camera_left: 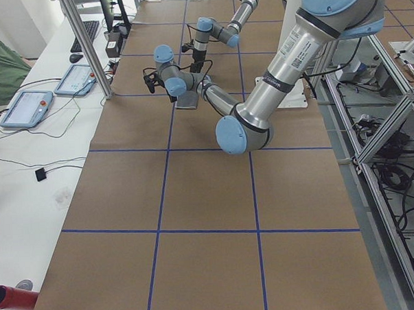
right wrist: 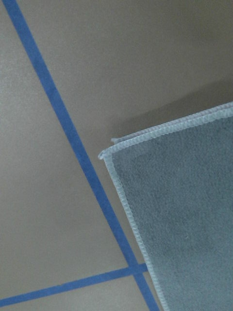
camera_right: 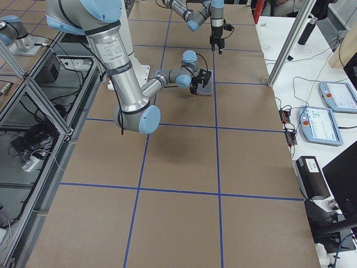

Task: Fold towel twice with both arms
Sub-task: 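Lower the right gripper onto the folded towel's end nearest it and grasp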

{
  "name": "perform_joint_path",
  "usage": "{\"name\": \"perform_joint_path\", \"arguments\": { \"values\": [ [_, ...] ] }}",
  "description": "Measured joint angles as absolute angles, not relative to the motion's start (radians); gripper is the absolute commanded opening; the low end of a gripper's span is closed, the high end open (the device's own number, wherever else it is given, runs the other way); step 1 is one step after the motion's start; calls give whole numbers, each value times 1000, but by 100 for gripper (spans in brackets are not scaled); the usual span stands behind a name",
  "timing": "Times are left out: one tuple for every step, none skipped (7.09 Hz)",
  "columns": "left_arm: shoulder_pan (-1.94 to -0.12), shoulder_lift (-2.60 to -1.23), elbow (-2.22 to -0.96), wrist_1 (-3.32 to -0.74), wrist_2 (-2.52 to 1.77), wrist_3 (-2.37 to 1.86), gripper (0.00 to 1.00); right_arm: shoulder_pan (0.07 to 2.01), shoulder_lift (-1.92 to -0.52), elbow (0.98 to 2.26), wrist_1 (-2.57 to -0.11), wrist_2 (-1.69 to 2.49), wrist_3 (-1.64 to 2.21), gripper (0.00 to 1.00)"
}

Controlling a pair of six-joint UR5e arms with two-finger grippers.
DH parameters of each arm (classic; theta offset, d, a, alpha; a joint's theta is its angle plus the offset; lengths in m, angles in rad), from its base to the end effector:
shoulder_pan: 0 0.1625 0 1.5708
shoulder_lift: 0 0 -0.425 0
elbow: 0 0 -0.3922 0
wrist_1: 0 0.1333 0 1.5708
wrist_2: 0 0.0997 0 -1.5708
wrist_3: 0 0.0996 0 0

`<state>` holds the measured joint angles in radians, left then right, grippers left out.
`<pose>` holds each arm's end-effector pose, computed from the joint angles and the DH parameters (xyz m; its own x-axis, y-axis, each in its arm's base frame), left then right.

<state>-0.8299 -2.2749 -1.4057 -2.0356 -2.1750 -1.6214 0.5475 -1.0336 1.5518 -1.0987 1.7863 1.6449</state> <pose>0.4391 -0.5937 0.2450 0.3477 -0.4418 -0.8270 0.3018 0.8878 -0.3474 -0.5345 -0.4570 0.3034 0.4407 0.3533 0.8252 -0.3895 0.9035 -0.1789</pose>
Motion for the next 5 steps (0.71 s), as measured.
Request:
{"name": "perform_joint_path", "arguments": {
  "values": [
    [-829, -2274, -1405, -2036, -2174, -1621, 99, 552, -1031, 1543, -1099, 1786, 1645, 85],
    [-829, -2272, -1405, -2036, -2174, -1621, 99, 554, -1029, 1535, -1098, 1786, 1646, 83],
    [-828, -2271, -1405, -2036, -2175, -1621, 99, 554, -1027, 1528, -1098, 1786, 1649, 83],
    [-828, -2270, -1405, -2036, -2175, -1621, 99, 554, -1024, 1523, -1098, 1787, 1651, 78],
    [-828, -2269, -1405, -2036, -2175, -1621, 99, 553, -1022, 1520, -1099, 1788, 1654, 72]
  ]
}}
